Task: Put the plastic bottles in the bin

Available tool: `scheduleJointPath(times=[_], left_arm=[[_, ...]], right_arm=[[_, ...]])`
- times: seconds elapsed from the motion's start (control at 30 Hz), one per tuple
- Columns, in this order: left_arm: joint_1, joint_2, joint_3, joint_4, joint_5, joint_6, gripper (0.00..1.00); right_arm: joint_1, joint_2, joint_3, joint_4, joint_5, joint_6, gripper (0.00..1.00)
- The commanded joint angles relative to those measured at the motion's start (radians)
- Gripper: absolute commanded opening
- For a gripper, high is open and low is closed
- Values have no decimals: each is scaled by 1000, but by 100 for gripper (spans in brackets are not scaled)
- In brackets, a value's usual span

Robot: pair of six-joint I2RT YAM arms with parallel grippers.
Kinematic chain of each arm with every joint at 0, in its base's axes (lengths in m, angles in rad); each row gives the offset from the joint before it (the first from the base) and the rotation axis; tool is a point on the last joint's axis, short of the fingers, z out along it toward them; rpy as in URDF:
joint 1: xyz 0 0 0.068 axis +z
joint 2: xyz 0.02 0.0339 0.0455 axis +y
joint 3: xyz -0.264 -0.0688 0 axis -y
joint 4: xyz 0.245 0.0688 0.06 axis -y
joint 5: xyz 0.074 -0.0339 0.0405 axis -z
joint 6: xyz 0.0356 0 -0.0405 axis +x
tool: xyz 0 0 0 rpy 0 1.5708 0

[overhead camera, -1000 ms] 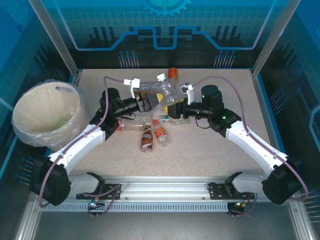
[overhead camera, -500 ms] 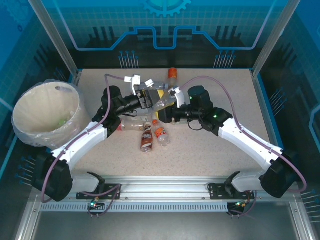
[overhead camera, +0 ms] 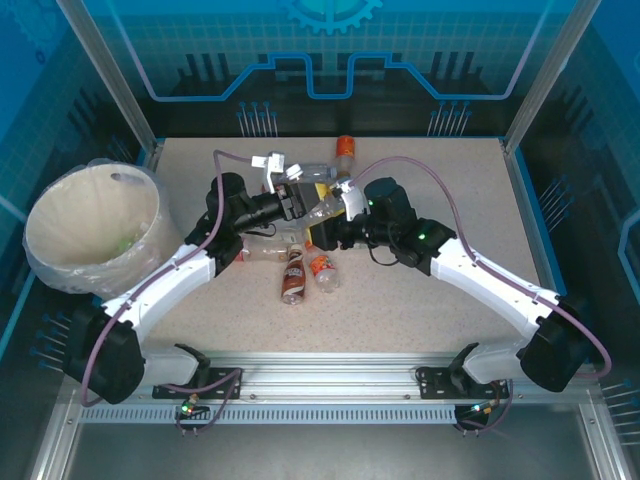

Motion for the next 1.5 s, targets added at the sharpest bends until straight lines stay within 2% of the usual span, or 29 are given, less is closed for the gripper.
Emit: scheduleJointPath(times=[0.0,0.1,0.4,0.77,1.13,1.27,1.47], left_arm=[[-10,-36,16,-20,-8,35,57],[-10,-43,22,-45,-29,50,55],[-10,-83,42,-213,-242,105,53],[-7,-172,110,-444,-467,193,52],[19,-281,245,-693,-637,358,53],[22,-314,301,-781,-765,436,54],[38,-324,384,-859,-952,556,54]], right_arm=[[15,8,41,43,3,-20,49],[15,8,46,33,-6,-28,54],[9,-40,40,-21,41,-70,100],[-1,-176,-45,-21,345,-72,100],[-7,-261,-117,48,495,-65,100],[-9,-301,-150,96,542,-64,100],[-12,-324,-148,76,511,-64,100]])
